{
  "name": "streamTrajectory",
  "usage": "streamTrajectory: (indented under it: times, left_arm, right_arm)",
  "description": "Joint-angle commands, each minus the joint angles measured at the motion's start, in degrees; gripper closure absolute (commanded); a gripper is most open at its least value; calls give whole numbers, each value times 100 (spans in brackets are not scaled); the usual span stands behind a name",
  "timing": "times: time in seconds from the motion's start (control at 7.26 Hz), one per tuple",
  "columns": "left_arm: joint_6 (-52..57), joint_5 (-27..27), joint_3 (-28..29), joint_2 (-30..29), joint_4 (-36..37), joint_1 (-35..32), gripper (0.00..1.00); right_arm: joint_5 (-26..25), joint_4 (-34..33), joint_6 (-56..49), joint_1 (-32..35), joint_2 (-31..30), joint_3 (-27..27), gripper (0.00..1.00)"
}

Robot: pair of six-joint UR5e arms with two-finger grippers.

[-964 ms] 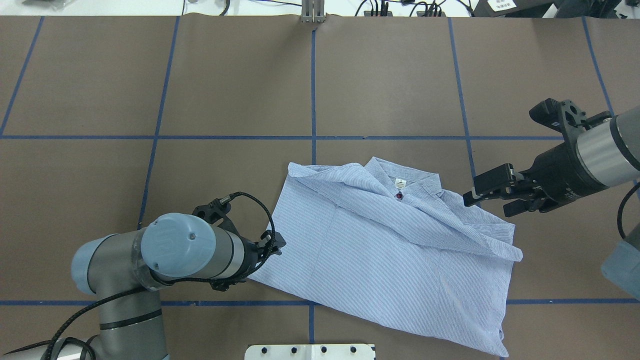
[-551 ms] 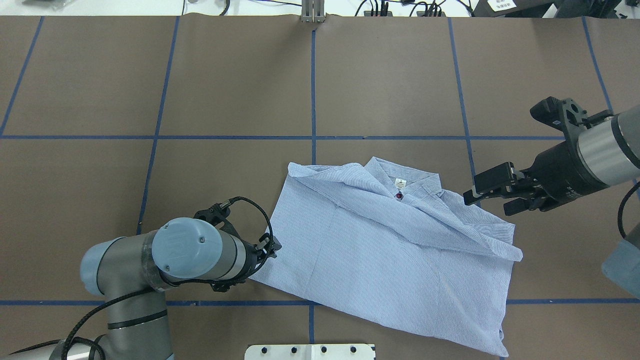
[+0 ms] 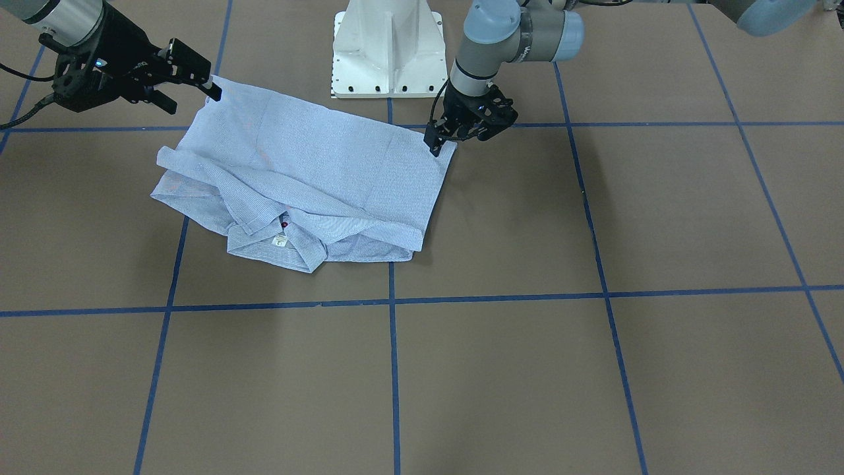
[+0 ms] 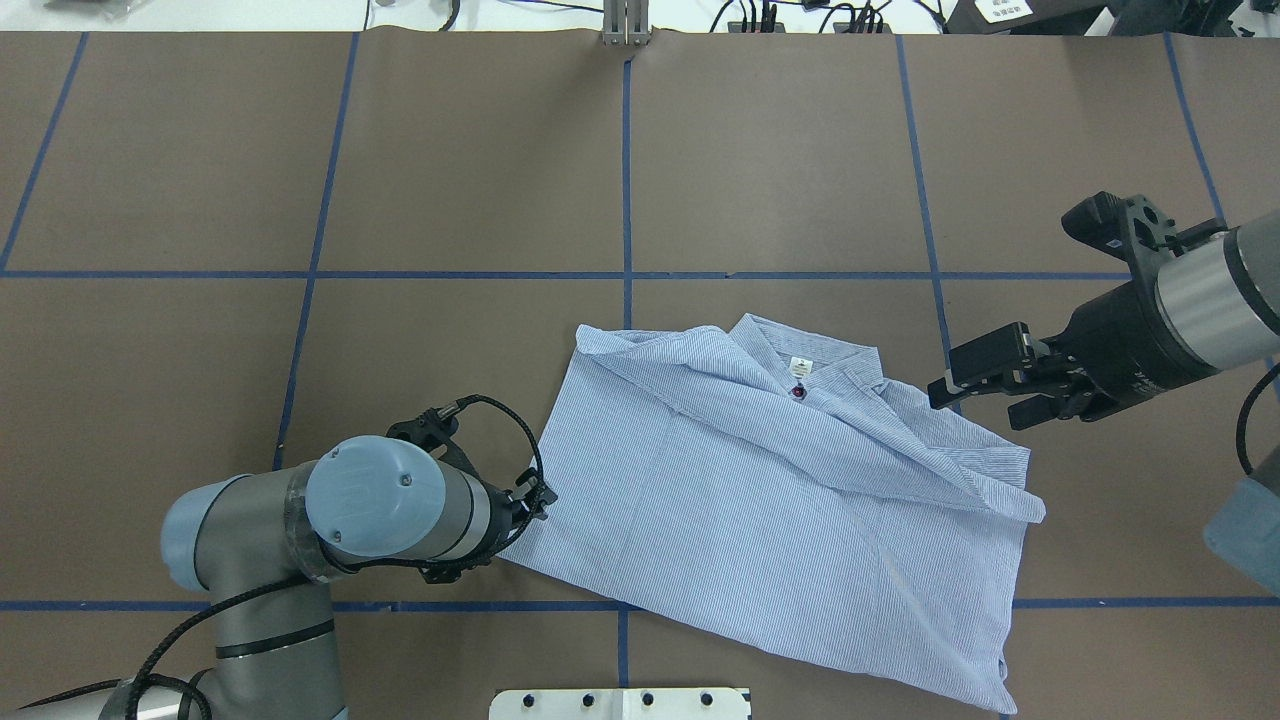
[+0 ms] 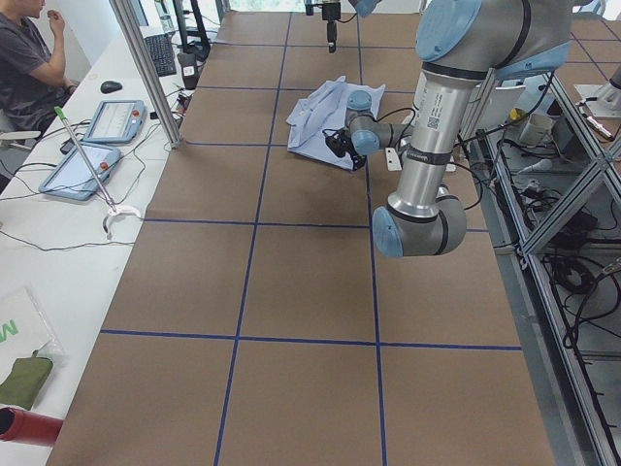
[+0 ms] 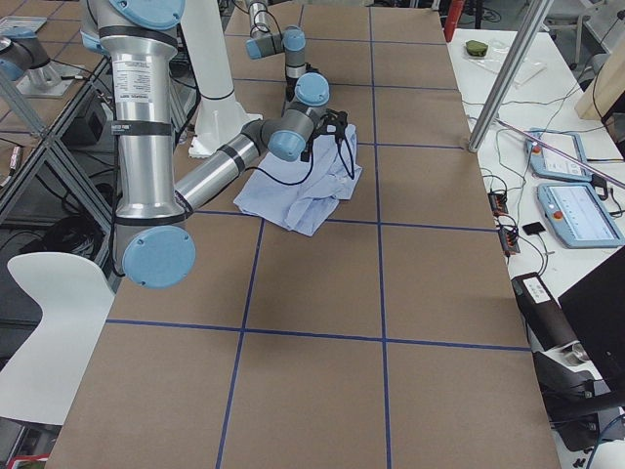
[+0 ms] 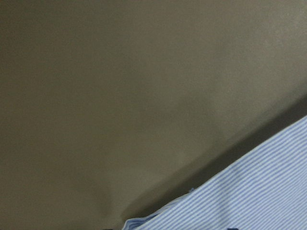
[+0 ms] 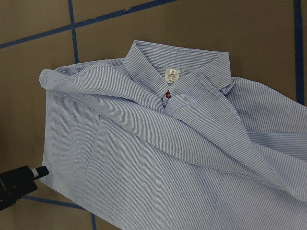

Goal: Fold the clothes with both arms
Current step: 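Grasp the shirt corner with the left gripper while right gripper releases and rises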

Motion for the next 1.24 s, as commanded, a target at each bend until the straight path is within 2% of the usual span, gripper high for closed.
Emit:
streamTrajectory:
  times: [0.0, 0.14, 0.28, 0.55, 0.69, 1.1]
  left_arm:
    - [-7, -3, 93, -22, 1, 0, 33]
    - [-7, -3, 102, -14, 1, 0, 38]
    - [-7, -3, 103, -31, 1, 0, 47]
    - [-16, -20, 103, -31, 10, 0, 90]
    - [-111, -29, 76, -40, 62, 0, 100]
    - [-104, -213, -326, -66, 421, -87, 100]
  right_arm:
    - [0, 0, 0, 3, 4, -10, 0]
    - [0, 0, 0, 12, -5, -10, 0]
    - [-9, 0, 0, 21, -5, -19, 0]
    - [-9, -9, 0, 38, -13, -19, 0]
    - [-9, -9, 0, 47, -14, -27, 0]
    - [-9, -9, 0, 118, -22, -45, 0]
